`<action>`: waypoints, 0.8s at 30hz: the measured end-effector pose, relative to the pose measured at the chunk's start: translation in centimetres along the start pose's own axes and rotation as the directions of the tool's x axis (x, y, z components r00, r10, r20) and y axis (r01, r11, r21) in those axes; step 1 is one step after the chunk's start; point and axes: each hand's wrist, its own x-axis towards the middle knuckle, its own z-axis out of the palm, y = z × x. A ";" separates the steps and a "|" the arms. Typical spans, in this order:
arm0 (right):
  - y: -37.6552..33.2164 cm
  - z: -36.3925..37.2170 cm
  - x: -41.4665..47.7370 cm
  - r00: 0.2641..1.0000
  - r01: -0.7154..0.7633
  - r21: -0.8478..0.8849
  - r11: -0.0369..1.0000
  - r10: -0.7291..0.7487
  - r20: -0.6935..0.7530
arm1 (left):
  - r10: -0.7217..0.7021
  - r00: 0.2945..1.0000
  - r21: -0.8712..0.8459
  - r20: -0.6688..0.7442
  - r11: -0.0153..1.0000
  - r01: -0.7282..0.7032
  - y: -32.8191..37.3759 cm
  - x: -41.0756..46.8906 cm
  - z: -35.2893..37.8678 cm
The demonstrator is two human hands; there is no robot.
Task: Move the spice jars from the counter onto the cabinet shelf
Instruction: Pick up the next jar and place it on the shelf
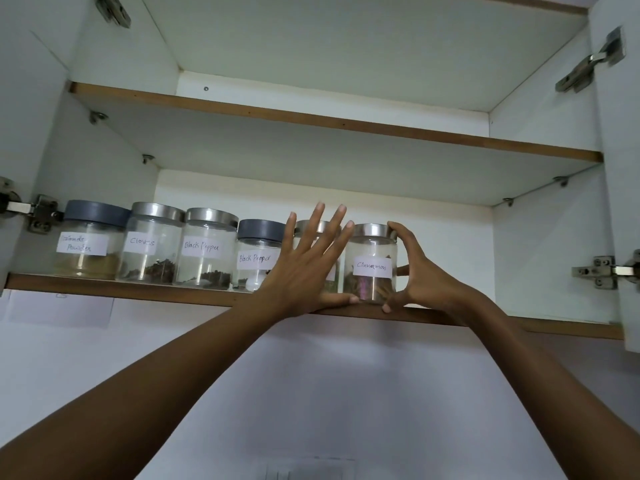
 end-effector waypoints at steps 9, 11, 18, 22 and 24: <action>-0.2 1.1 0.5 0.998 0.000 0.148 0.989 0.010 -0.063 | -0.006 1.000 0.037 -0.031 0.999 0.007 0.3 -1.2 1.6; -0.2 1.3 0.6 0.997 0.000 0.144 0.990 0.010 -0.071 | 0.007 1.000 0.048 -0.016 0.999 -0.006 0.4 -1.3 1.6; 0.7 2.0 0.2 0.996 -0.004 0.074 0.997 0.010 -0.091 | 0.020 1.000 0.055 0.005 0.998 -0.020 0.2 -1.2 1.8; 0.6 2.6 -2.1 0.956 0.020 0.102 0.995 0.011 -0.294 | 0.023 1.000 0.057 -0.010 0.998 -0.022 0.3 -1.4 1.6; 0.2 3.0 -4.7 0.915 0.068 0.103 0.992 -0.021 -0.402 | 0.042 0.999 0.045 -0.028 0.998 -0.041 0.4 -1.8 1.3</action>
